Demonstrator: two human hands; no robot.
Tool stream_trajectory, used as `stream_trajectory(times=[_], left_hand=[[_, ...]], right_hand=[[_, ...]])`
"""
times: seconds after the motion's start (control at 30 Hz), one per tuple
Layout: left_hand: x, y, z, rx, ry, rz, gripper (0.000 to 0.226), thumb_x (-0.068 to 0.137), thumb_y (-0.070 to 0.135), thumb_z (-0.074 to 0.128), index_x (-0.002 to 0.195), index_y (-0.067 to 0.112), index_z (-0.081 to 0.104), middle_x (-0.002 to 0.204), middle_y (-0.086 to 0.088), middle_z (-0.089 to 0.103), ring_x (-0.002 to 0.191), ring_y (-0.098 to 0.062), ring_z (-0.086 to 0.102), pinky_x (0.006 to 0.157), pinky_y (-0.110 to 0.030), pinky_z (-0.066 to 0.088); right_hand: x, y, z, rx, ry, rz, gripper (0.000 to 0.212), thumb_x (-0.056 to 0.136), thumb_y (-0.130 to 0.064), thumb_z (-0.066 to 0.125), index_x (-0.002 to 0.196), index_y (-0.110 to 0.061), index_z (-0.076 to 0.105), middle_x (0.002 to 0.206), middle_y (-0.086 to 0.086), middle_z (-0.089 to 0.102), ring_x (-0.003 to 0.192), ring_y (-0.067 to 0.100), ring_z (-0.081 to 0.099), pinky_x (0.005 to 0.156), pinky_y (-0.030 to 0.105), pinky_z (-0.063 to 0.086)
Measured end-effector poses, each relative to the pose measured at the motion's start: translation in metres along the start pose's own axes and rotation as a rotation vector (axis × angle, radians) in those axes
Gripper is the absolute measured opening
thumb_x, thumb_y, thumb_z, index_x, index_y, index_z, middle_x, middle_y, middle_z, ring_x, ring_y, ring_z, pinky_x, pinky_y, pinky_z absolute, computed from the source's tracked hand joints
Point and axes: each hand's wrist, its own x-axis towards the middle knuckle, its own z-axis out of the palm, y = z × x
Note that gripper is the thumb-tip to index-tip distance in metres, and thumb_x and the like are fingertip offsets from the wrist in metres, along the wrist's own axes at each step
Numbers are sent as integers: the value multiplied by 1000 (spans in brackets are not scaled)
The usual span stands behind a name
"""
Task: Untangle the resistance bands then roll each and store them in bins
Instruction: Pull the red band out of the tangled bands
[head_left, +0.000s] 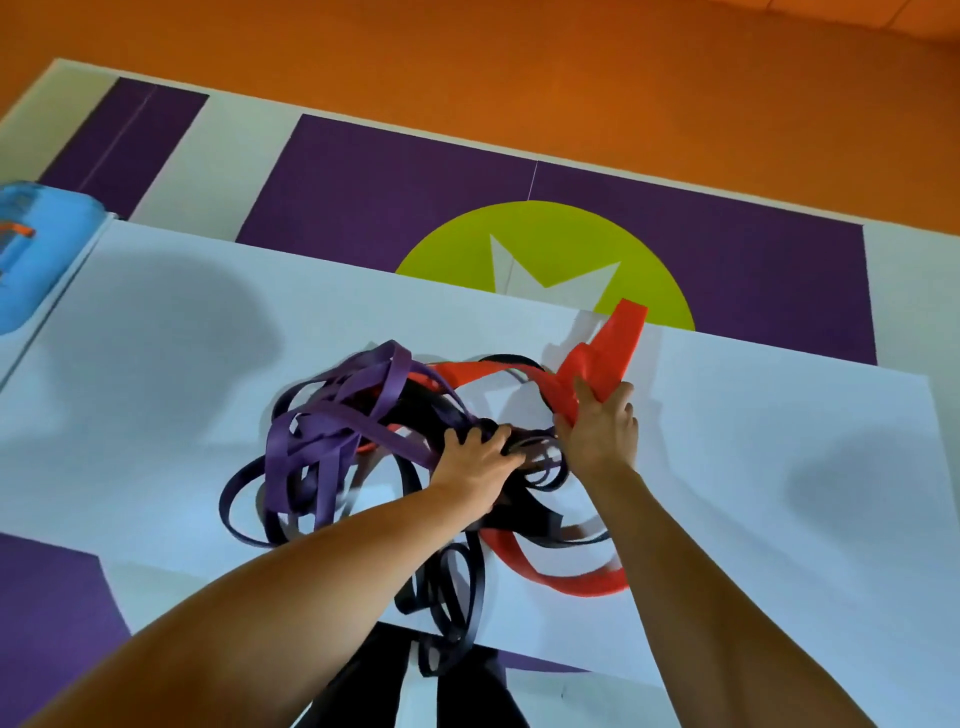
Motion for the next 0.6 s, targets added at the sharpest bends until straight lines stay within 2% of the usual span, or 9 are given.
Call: stream_trajectory(times=[0.13,0.27,0.33,0.43,0.53,0.6], left_hand=[[-3,-2,2,35,54,73,61,88,6,64,143,24,45,157,-14,25,123,-44,46,106,-62,34],[-22,-17,10,19,74,129,54,87,6,59,138,19,49,135,-13,50,118,-41,49,104,-56,37],[-36,-24,14,-37,141,136,52,79,9,67,129,18,56,123,-9,58,109,-38,53,93,-49,46],[-59,-36,15,-108,316,130,55,55,13,82,107,17,64,101,-3,63,84,-30,56,69,-39,53],[-83,-54,6,-140,499,74,58,48,10,82,103,15,66,103,-3,65,85,-32,58,64,-38,56],[-97,-71,1,-145,533,-1,56,48,9,85,101,15,67,99,-3,65,84,-33,60,56,-37,55]], right_hand=[[14,10,1,97,-8,32,30,96,-30,63,124,-20,65,118,16,41,89,42,60,90,46,51],[8,16,0,267,18,55,19,98,-33,62,110,-19,66,117,15,39,80,44,61,87,49,55],[8,25,-9,341,62,119,17,95,-34,65,106,-22,65,119,15,40,80,45,62,86,48,56],[12,41,-22,379,88,189,10,91,-32,69,100,-27,66,119,13,41,78,44,64,85,44,56],[13,50,-38,388,148,243,8,90,-28,69,97,-29,66,119,12,41,75,43,64,83,44,58],[10,56,-47,399,162,311,10,91,-24,69,101,-24,68,123,16,42,82,44,63,87,45,54]])
